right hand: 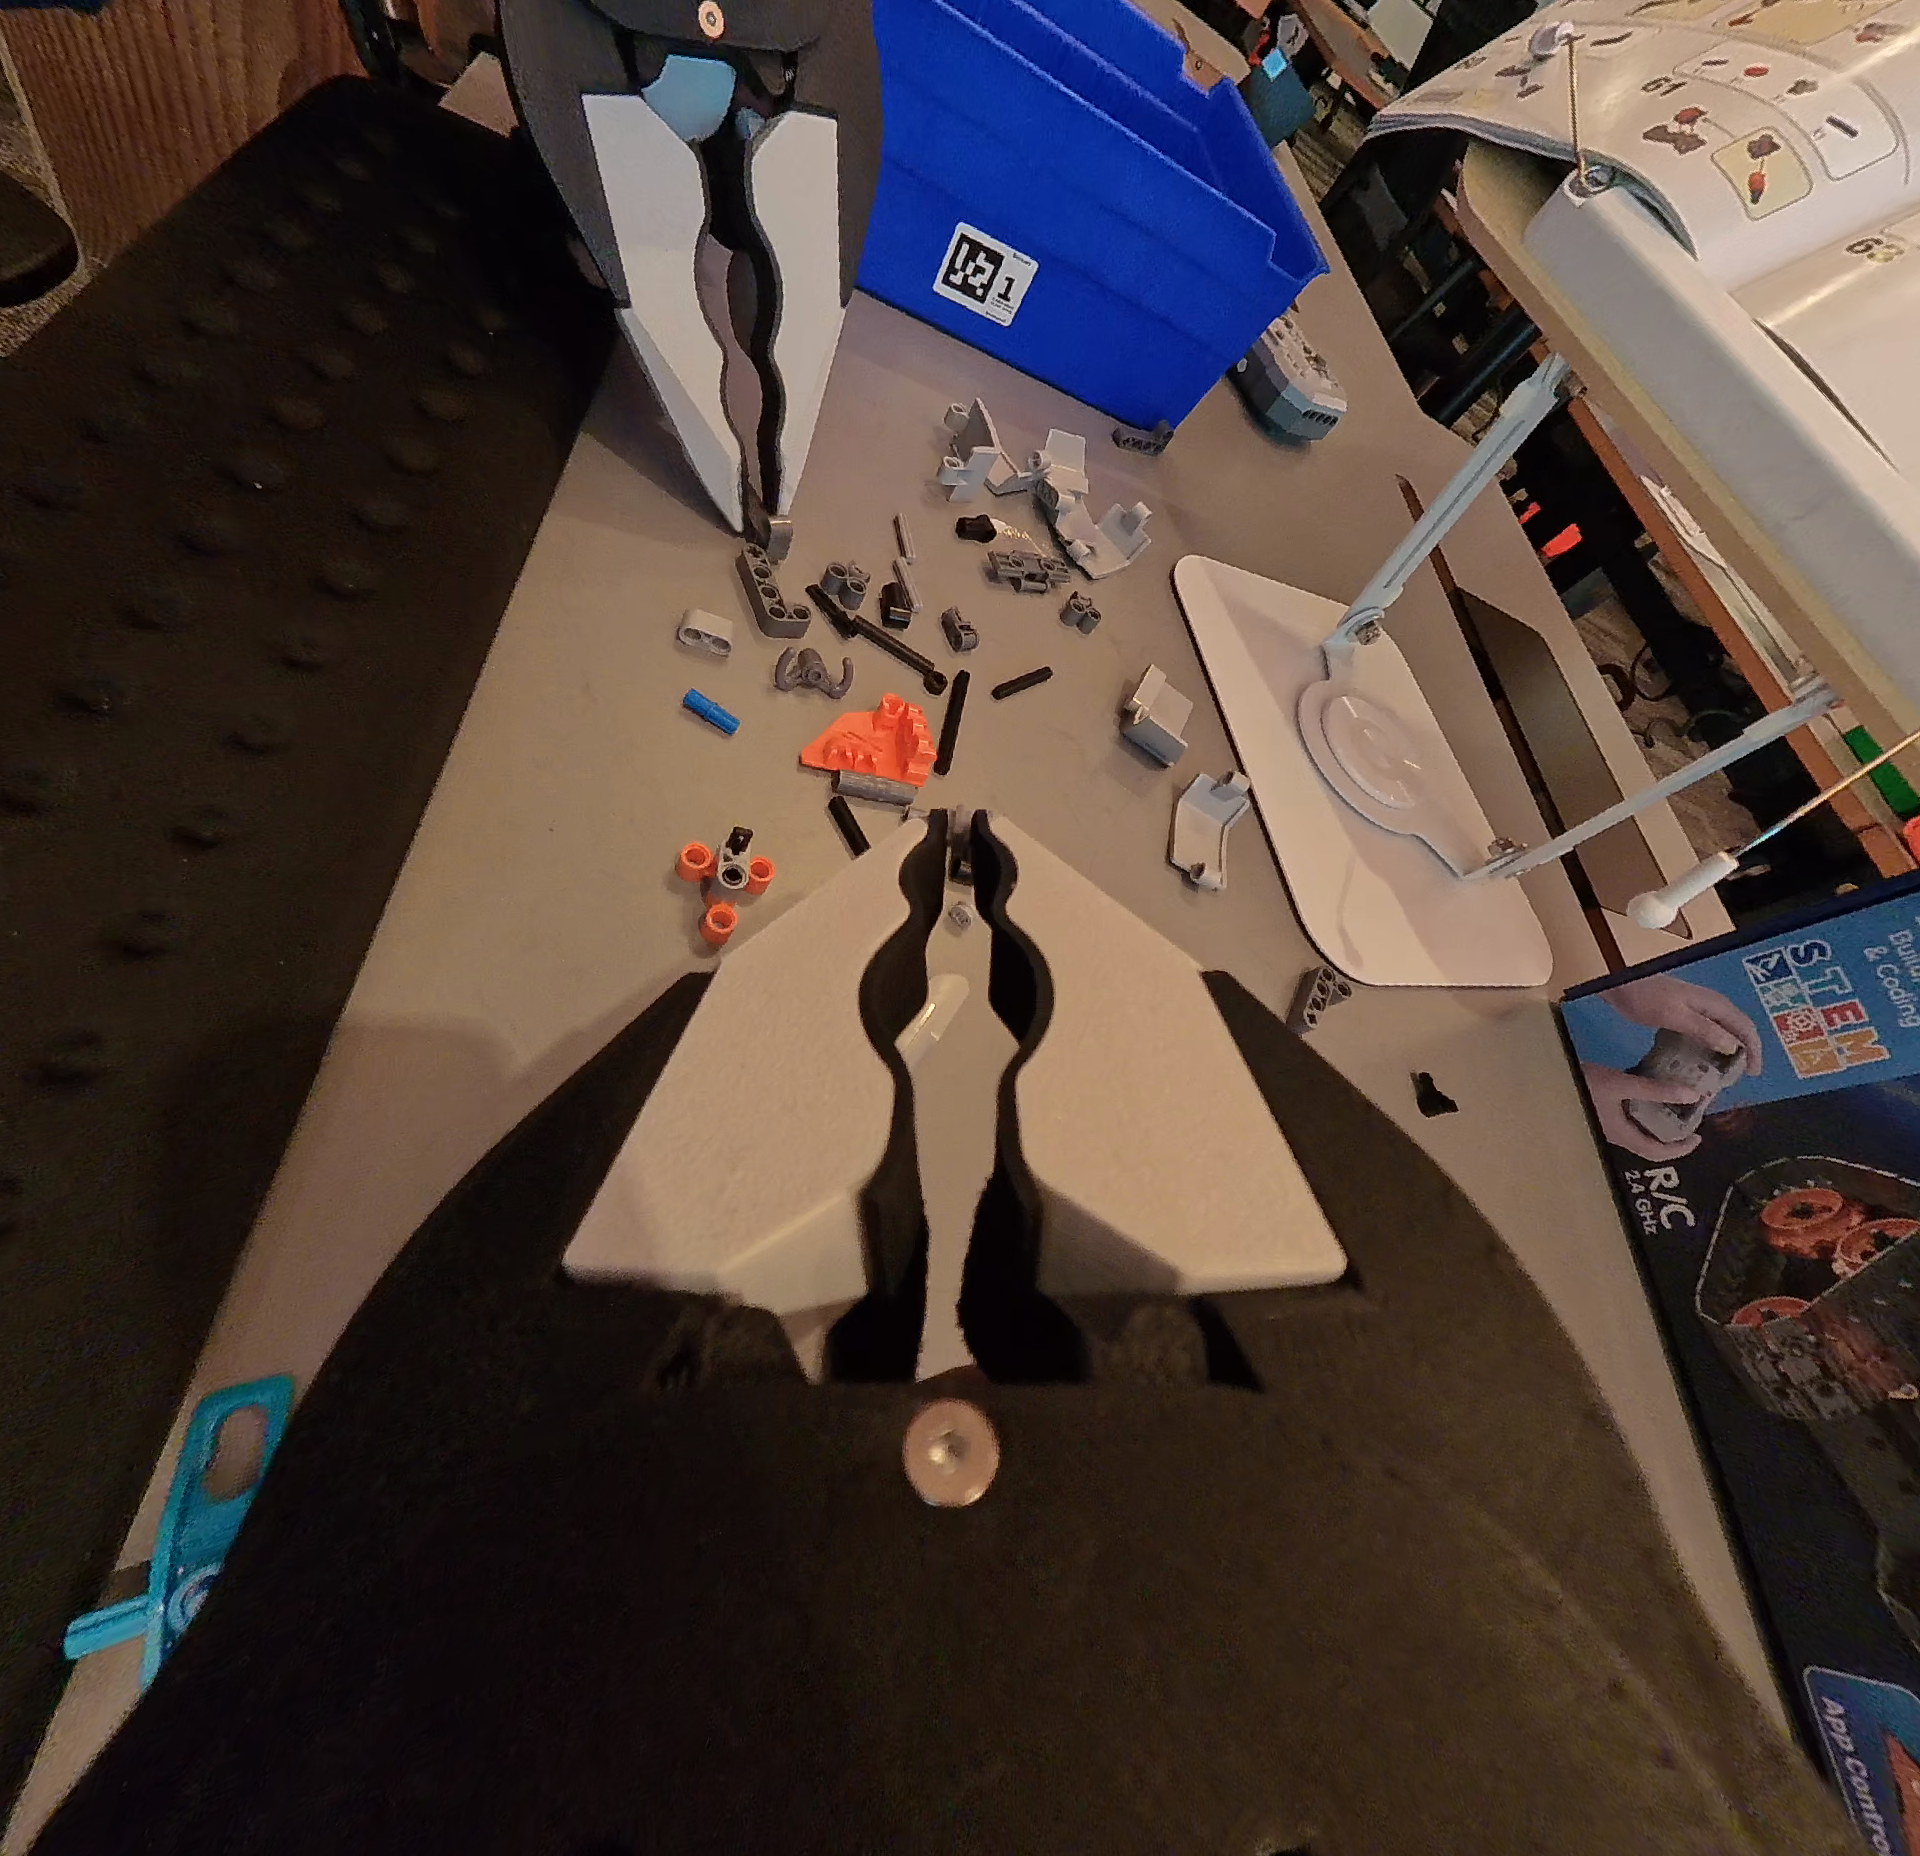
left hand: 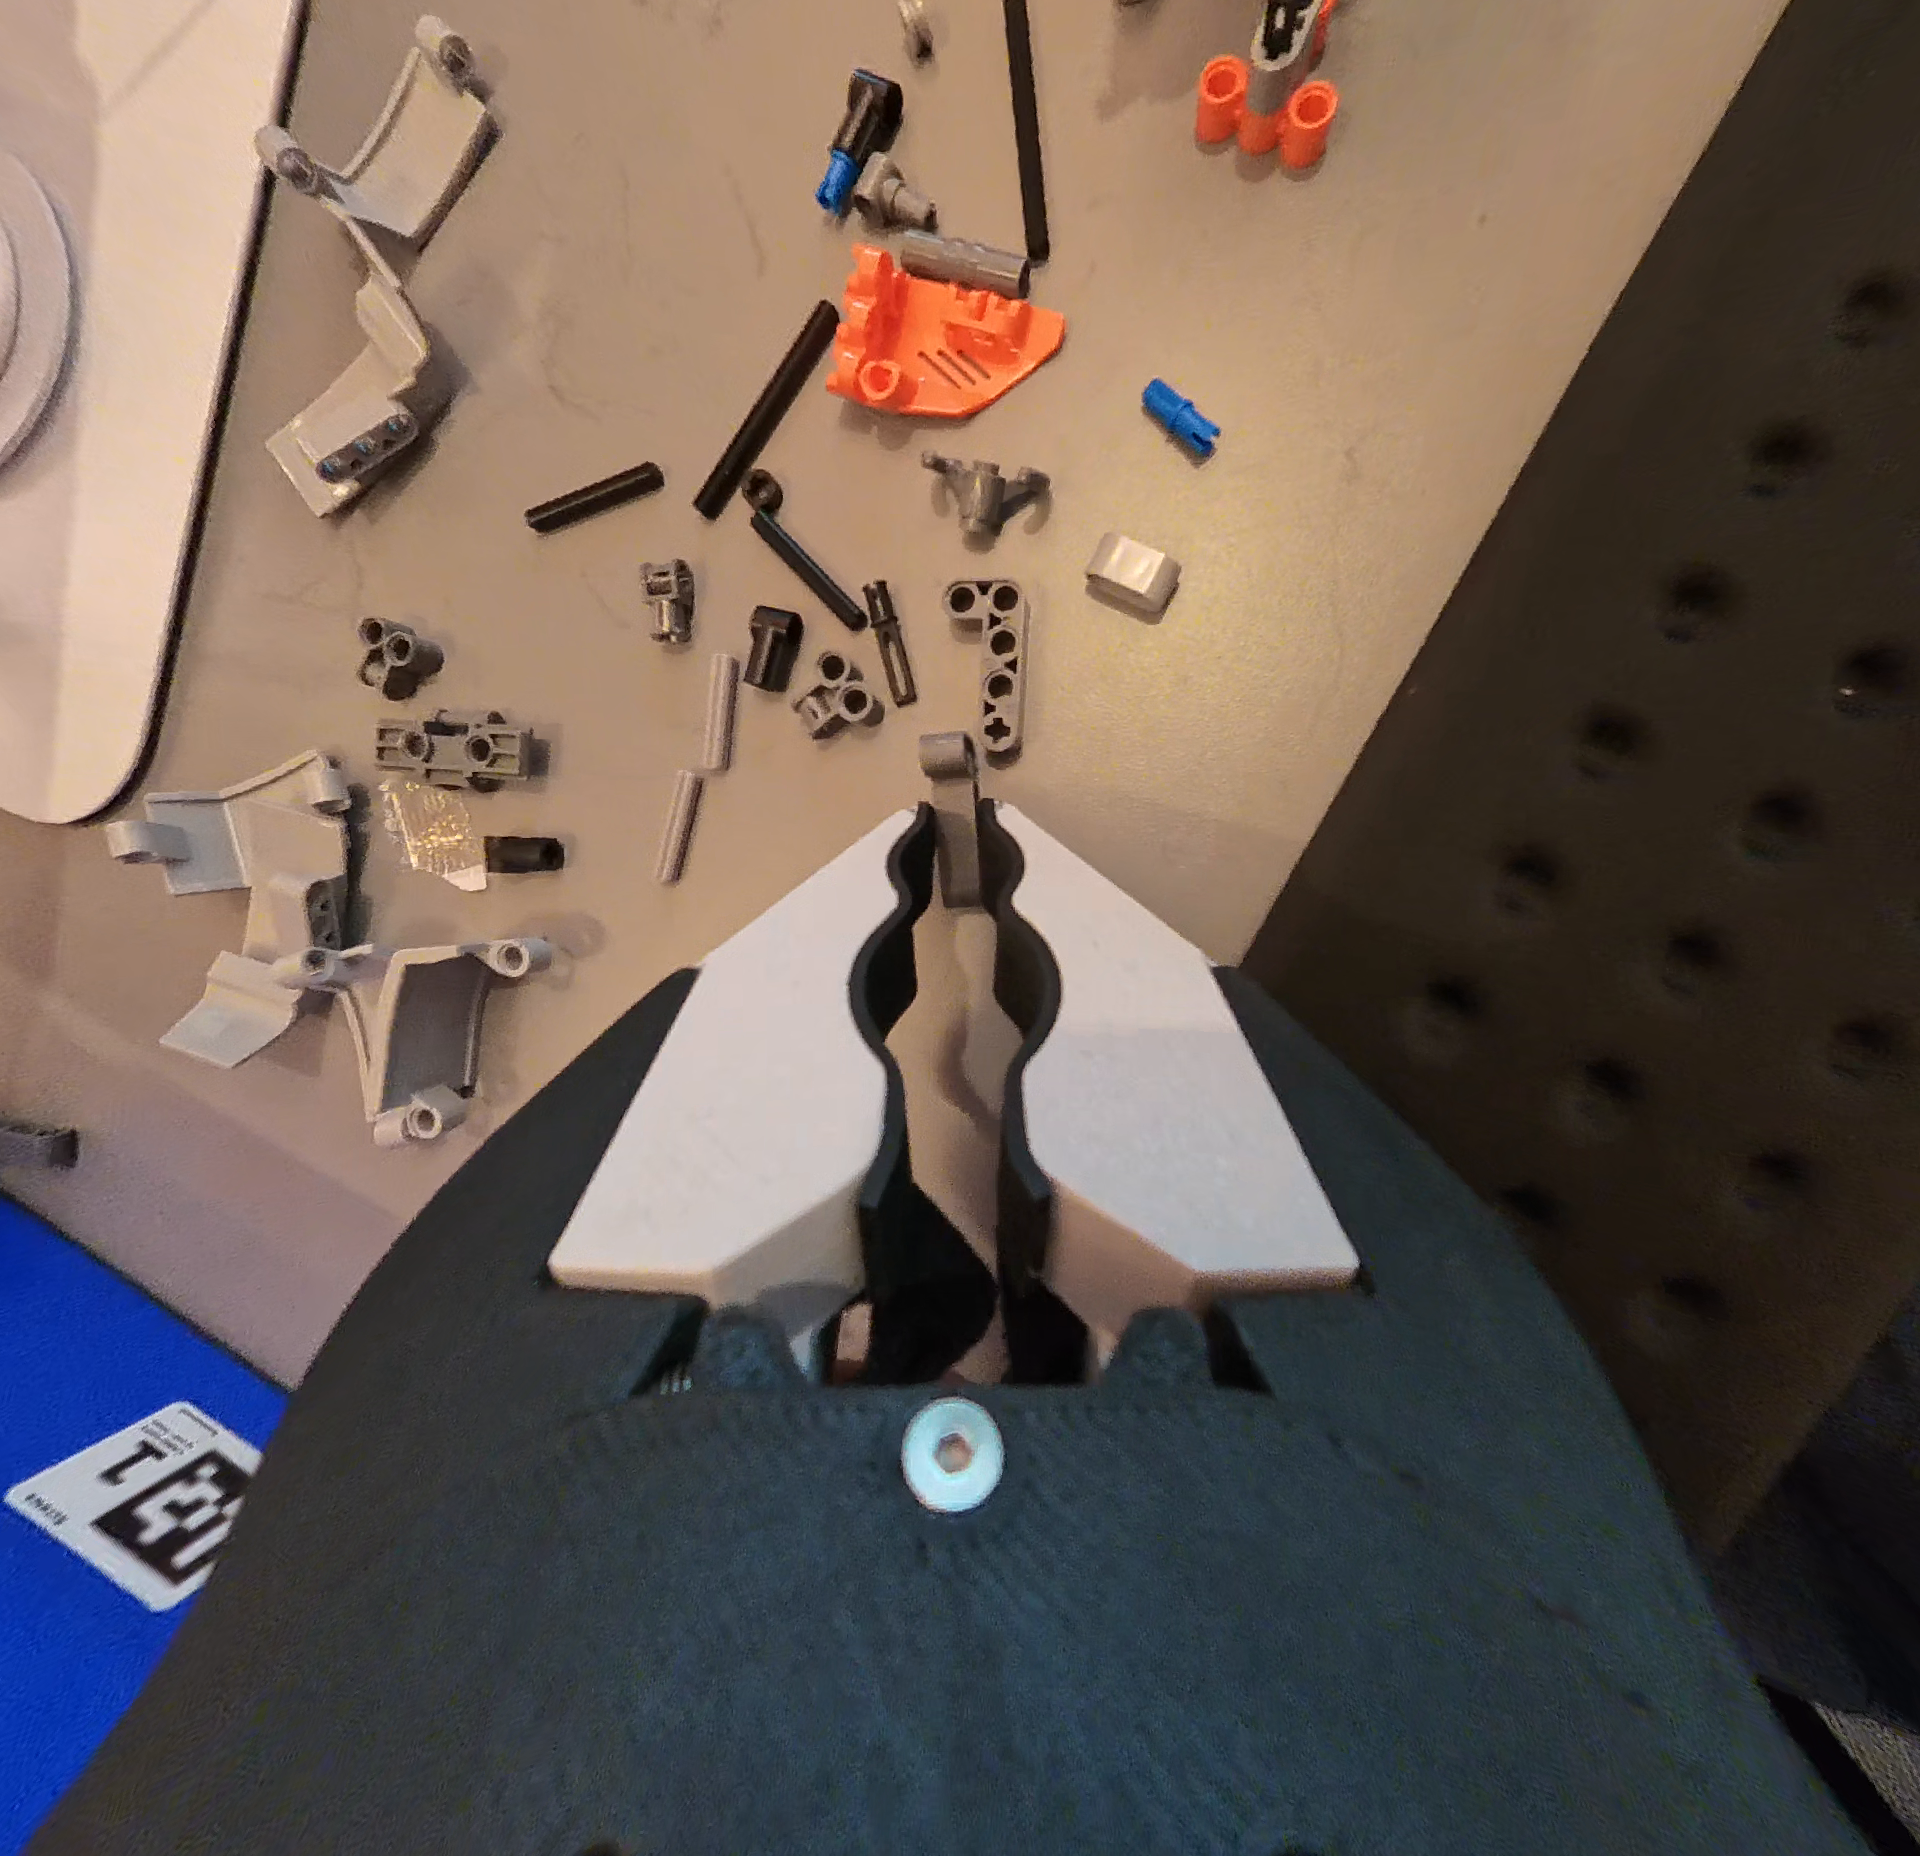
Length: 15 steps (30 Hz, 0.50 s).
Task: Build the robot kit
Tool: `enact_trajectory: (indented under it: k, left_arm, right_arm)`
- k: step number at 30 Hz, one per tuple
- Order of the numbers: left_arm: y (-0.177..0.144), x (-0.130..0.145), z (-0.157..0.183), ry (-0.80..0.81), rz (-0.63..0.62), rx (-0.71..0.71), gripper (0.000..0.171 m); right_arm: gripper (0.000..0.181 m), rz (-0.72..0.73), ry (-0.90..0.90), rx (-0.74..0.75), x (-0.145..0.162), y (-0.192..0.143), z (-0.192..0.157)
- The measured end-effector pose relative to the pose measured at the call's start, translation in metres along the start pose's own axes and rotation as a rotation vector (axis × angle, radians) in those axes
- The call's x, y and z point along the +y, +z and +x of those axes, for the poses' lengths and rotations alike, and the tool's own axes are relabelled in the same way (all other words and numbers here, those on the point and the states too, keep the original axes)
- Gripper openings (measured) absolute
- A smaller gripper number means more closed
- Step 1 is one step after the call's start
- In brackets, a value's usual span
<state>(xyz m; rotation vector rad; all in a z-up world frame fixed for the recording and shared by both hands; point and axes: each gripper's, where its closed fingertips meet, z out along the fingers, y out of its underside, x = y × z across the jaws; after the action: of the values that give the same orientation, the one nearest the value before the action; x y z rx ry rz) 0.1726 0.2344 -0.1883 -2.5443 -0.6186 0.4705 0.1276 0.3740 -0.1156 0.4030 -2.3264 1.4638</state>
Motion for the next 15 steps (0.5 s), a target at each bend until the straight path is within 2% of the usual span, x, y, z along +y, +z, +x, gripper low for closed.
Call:
enact_trajectory:
  k: [4,8,15]
  left_arm:
    - [-0.009,-0.022,-0.002,-0.029,0.113,0.0,0.006]
    - [-0.009,-0.043,0.015,-0.03,0.195,0.104,0.006]
    - [0.015,-0.081,0.054,0.212,0.17,0.2,0.007]
  right_arm:
    - [0.001,0.006,-0.002,0.005,-0.002,-0.001,0.001]
    - [0.002,0.004,-0.007,0.002,-0.002,-0.001,-0.001]
    - [0.002,0.001,-0.008,-0.003,-0.002,-0.002,-0.001]
